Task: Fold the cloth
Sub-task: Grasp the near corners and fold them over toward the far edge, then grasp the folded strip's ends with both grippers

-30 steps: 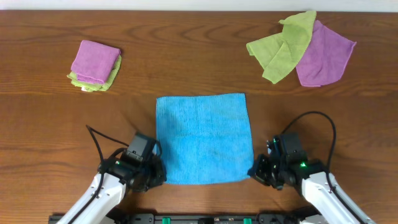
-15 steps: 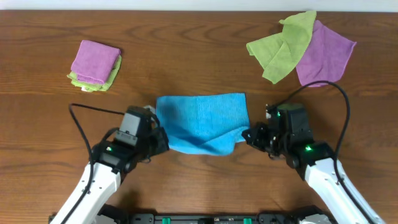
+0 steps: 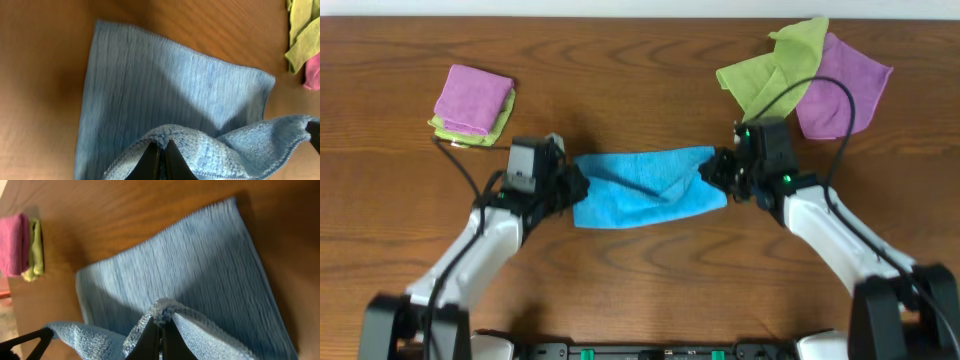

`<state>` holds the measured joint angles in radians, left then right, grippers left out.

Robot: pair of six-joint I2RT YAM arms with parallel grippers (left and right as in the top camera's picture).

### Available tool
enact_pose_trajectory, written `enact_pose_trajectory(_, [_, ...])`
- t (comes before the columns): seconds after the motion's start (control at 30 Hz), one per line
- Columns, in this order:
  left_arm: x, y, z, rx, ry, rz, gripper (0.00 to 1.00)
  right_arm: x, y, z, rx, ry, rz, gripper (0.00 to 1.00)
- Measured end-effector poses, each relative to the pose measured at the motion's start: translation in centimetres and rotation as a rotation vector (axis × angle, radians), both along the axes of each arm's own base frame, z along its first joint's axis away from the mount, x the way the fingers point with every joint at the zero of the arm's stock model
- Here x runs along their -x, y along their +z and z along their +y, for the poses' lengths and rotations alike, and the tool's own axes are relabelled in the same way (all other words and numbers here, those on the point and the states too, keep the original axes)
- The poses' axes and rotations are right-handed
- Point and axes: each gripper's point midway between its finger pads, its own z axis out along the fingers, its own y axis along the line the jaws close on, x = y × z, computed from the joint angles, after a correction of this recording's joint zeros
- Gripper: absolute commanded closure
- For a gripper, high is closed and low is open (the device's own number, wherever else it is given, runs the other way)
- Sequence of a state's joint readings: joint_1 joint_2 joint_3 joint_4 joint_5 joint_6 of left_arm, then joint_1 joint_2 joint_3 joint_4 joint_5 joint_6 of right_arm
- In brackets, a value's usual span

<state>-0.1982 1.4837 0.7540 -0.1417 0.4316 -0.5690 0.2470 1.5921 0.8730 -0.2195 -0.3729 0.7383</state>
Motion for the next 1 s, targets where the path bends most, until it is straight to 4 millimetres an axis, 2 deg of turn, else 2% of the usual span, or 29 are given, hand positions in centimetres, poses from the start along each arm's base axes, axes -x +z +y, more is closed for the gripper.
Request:
enact_pose_trajectory(0.13, [-4.2,1.9,-0.2,0.005,-0.004,-0.054,0.94,-3.2,-0.2,-0.3,0.003,-0.027,-0.013,0.98])
enact_pose_trajectory(0.23, [-7.1,4.1,0.5,0.005,0.012,-0.083,0.94,-5.8,0.9,-0.7,0.001,-0.050,-0.044,0.98])
enact_pose_trajectory(0.27, [-7.4,4.5,0.7,0.003,0.011,-0.086,0.94,-6.2,1.3,-0.7,0.000,-0.053,-0.050,0.99])
enact_pose_trajectory(0.37, [-6.9,4.6,1.2,-0.016,0.002,-0.045,0.94,-6.2,1.7,-0.7,0.003,-0.051,-0.032,0.99])
enact_pose_trajectory(0.53, [-3.7,2.5,1.1,-0.059,-0.052,0.093,0.94,-3.4,-0.1,-1.2,0.046,-0.024,0.095,0.99])
enact_pose_trajectory(0.73, [-2.3,1.9,0.7,-0.082,-0.092,0.138,0.94,-2.3,-0.7,-1.5,0.067,-0.010,0.141,0.98])
enact_pose_trajectory(0.77, [-2.1,1.8,0.8,-0.084,-0.093,0.145,0.70,-2.1,-0.8,-1.5,0.069,-0.008,0.147,0.81])
enact_pose_trajectory(0.8, [-2.0,1.8,0.8,-0.087,-0.098,0.147,0.32,-1.8,-1.0,-1.6,0.073,-0.006,0.160,0.52])
enact_pose_trajectory(0.83, [-1.9,1.7,0.8,-0.091,-0.101,0.153,0.08,-1.6,-1.0,-1.6,0.075,-0.005,0.169,0.34])
enact_pose_trajectory(0.87, [-1.8,1.7,0.9,-0.093,-0.101,0.158,0.06,-1.5,-1.1,-1.7,0.078,-0.003,0.174,0.31])
enact_pose_trajectory(0.9, [-1.6,1.6,0.9,-0.096,-0.103,0.163,0.06,-1.4,-1.2,-1.7,0.080,0.000,0.176,0.35])
enact_pose_trajectory(0.93, [-1.5,1.5,1.0,-0.100,-0.105,0.166,0.08,-1.4,-1.2,-1.7,0.084,0.007,0.173,0.56])
enact_pose_trajectory(0.97, [-1.5,1.5,1.1,-0.102,-0.106,0.167,0.15,-1.4,-1.2,-1.7,0.088,0.014,0.168,0.86])
enact_pose_trajectory(1.0, [-1.5,1.5,1.2,-0.103,-0.104,0.167,0.38,-1.5,-1.1,-1.7,0.086,0.015,0.166,0.98])
